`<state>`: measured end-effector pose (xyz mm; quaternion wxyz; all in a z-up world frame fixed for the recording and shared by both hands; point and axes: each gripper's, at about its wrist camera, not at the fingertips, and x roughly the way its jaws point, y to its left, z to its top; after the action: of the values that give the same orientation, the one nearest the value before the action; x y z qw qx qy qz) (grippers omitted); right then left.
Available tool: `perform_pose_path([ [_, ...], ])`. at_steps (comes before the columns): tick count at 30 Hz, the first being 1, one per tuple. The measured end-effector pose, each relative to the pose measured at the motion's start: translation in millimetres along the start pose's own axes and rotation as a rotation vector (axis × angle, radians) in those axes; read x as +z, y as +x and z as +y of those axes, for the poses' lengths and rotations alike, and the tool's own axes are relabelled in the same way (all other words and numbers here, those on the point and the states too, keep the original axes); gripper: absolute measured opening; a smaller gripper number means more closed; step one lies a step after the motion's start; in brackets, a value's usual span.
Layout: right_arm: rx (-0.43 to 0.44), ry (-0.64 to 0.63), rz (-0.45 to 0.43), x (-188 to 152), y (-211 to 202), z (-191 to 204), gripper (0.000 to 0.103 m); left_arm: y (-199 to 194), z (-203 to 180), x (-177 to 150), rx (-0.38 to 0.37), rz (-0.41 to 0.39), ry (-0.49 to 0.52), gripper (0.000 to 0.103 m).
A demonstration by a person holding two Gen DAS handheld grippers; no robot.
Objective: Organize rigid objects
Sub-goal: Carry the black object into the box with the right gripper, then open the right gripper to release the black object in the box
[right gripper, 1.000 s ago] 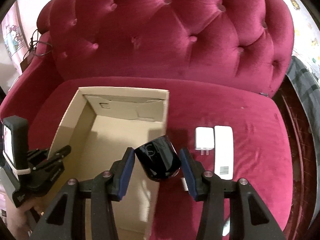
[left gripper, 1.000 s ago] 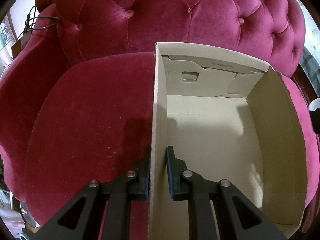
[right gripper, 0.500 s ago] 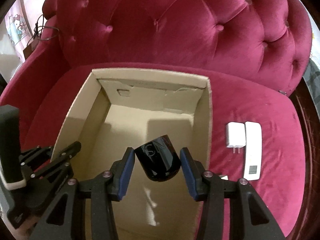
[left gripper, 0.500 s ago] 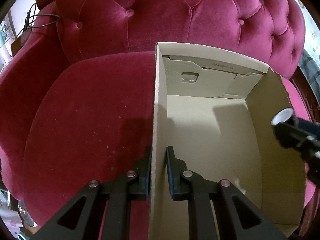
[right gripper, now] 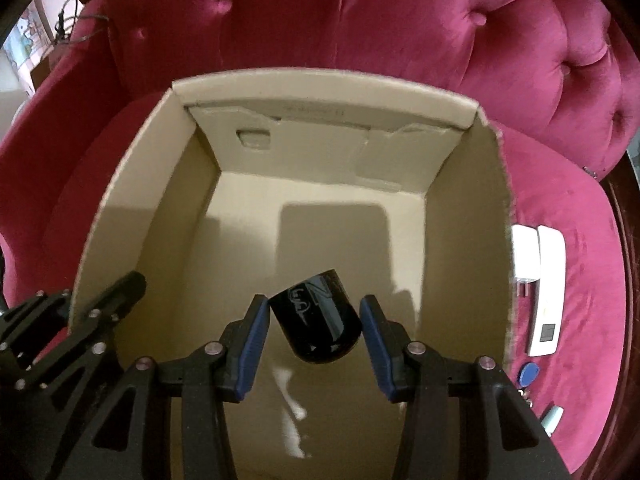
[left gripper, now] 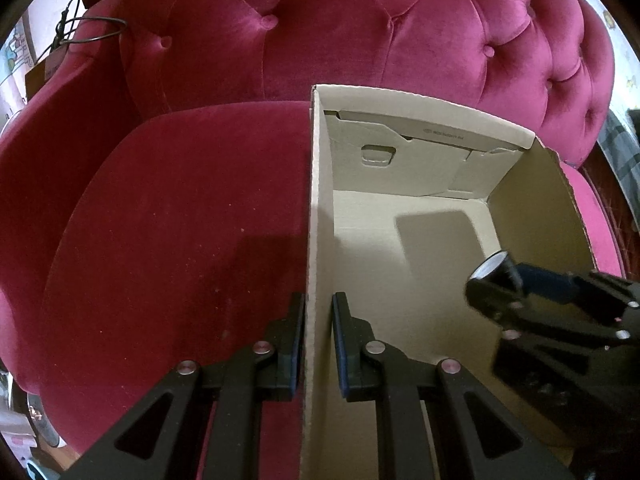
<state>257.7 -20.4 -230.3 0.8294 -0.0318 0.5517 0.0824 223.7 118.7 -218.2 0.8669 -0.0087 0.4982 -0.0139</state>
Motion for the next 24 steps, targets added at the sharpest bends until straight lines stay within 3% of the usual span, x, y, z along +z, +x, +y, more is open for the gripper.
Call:
perform_pose_path([
  [10,0.025,0.023,0.082,-2,26,-1,0.051,0,2,1,-0.002,-0.001,0.001,0.015],
  [17,0.041,0.025,0.079,-3,26,-2,0.051,0,-1,0,0.007,-0.002,0.007,0.015],
  [19,0.043,0.025,0.069,-4,21,-3,0.057,0,-2,-1,0.008,-0.002,0.008,0.015],
  [24,0.035,0.022,0.047,-4,13,-3,0.059,-1,-1,0,0.008,0.000,0.009,0.015],
])
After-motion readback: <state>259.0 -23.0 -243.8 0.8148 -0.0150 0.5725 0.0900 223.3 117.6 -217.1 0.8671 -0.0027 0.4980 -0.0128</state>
